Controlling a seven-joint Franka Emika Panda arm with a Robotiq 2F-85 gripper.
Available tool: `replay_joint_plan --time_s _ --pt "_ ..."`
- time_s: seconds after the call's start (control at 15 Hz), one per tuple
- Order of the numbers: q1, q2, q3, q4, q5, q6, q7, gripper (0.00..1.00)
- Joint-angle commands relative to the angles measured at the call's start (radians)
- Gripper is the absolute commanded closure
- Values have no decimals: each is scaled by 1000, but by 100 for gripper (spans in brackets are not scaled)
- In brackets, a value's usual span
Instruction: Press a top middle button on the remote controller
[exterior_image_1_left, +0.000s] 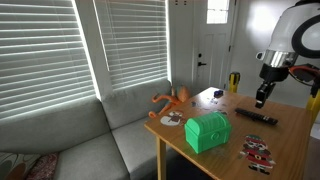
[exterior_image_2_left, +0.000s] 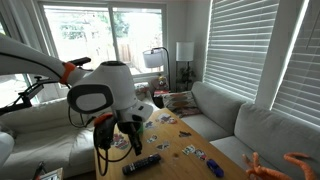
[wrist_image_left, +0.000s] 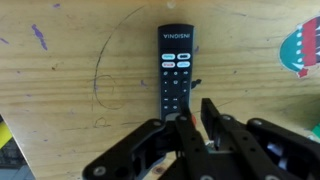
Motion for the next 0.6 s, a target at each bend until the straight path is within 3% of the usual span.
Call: replay_joint_plan --time_s 0.0,0.53 --pt "-12 24 -12 -8 0 51 -32 100" --pt "-15 82 -19 3 1 97 -40 100"
